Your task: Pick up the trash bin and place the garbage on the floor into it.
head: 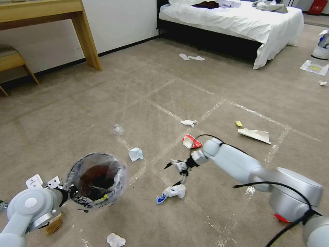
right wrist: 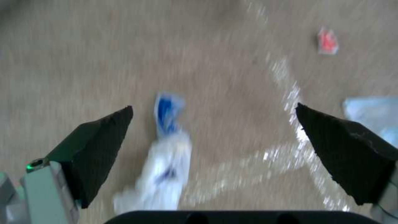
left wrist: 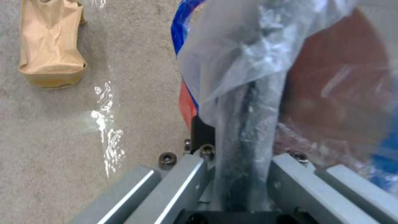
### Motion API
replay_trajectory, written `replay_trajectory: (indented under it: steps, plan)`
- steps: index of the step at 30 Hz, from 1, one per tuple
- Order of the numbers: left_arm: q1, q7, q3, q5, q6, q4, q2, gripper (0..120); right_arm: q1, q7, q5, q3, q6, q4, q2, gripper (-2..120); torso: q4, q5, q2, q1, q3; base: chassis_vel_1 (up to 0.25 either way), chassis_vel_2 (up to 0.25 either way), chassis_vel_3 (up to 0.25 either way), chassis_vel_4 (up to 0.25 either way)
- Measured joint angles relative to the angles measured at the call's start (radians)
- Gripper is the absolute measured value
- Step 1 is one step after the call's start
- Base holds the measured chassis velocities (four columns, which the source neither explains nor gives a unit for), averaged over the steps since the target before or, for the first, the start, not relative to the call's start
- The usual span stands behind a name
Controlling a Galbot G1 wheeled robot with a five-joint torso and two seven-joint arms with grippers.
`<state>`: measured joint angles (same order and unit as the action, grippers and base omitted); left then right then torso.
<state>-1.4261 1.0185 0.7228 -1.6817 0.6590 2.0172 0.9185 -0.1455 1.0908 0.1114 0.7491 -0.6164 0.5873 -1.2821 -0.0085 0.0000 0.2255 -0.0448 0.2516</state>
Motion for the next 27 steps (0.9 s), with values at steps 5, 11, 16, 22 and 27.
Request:
replay_trajectory:
  steps: [5,11,16,22,27]
  plan:
    - [-0.002,-0.001,0.006,-0.001,-0.001,0.004,0.0,0,-0.008,-0.021,-0.126,-0.035,-0.011,-0.145,-0.081,100,-0.0008,0.0001,0.0,0.0,0.0,0.0,0.0,0.0,0.0]
    - [-0.004,-0.005,0.007,0.005,-0.001,0.012,0.011,0,-0.025,-0.091,-0.19,-0.003,0.003,-0.219,-0.122,100,-0.0004,0.0,0.0,0.0,0.0,0.0,0.0,0.0,0.0]
    - [-0.009,-0.013,0.008,0.012,-0.001,0.019,0.017,0,-0.045,-0.146,-0.22,0.002,0.019,-0.303,-0.162,100,-0.0005,0.0001,0.0,0.0,0.0,0.0,0.0,0.0,0.0]
    - [-0.011,-0.014,0.01,0.018,-0.004,0.026,0.024,0,-0.071,-0.199,-0.216,0.018,0.038,-0.335,-0.184,100,-0.0003,0.0001,0.0,0.0,0.0,0.0,0.0,0.0,0.0]
    - [-0.013,-0.013,0.008,0.021,-0.005,0.033,0.026,0,-0.086,-0.274,-0.24,0.028,0.065,-0.384,-0.216,100,-0.0005,0.0001,0.0,0.0,0.0,0.0,0.0,0.0,0.0]
